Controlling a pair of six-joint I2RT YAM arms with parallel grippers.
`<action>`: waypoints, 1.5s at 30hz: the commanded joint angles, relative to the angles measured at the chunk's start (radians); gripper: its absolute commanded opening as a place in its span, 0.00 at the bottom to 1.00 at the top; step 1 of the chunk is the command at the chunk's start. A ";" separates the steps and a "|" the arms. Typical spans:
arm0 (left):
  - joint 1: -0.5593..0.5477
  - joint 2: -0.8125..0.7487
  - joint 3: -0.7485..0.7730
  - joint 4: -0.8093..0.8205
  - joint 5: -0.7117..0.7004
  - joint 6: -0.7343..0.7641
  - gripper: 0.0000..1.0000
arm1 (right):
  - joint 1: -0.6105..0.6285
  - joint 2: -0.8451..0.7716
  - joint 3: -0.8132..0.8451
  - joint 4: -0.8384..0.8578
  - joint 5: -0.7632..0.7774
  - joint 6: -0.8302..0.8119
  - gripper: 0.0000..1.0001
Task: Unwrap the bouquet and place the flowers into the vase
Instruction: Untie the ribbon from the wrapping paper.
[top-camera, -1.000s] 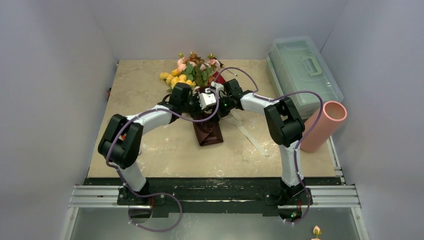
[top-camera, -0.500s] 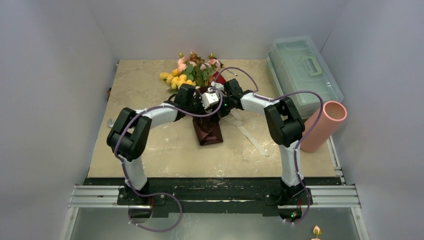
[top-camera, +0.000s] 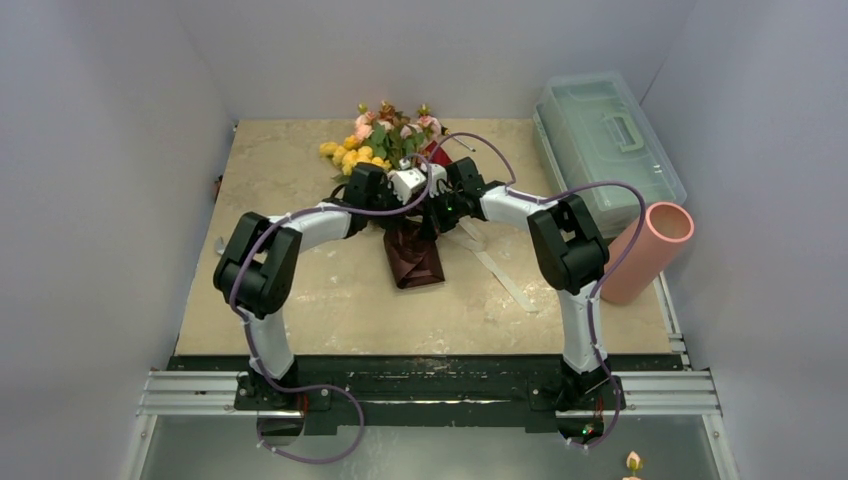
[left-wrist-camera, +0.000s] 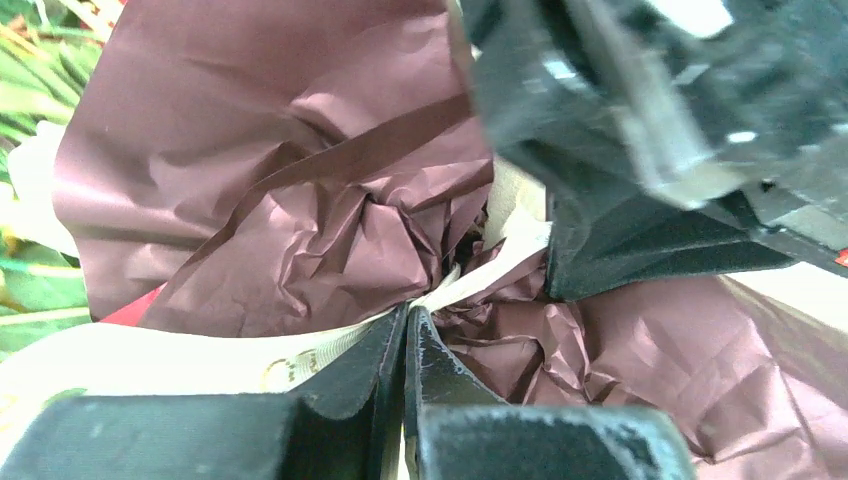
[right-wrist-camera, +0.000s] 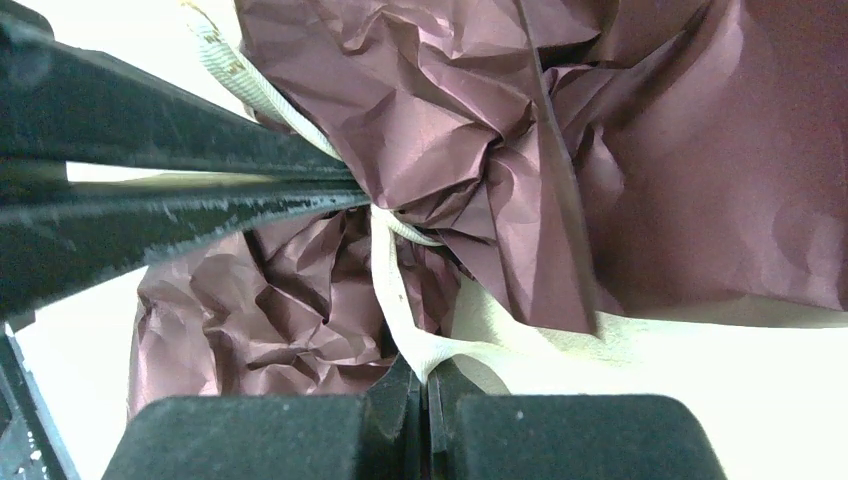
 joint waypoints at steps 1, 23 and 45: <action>0.123 -0.042 0.029 0.061 0.002 -0.221 0.00 | -0.003 -0.013 -0.042 -0.108 0.066 -0.017 0.00; 0.247 -0.100 0.097 0.003 0.450 -0.196 0.03 | -0.003 -0.017 -0.041 -0.100 0.074 -0.001 0.00; 0.015 -0.057 0.103 -0.210 0.184 0.390 0.27 | -0.004 -0.010 -0.016 -0.112 0.047 0.014 0.00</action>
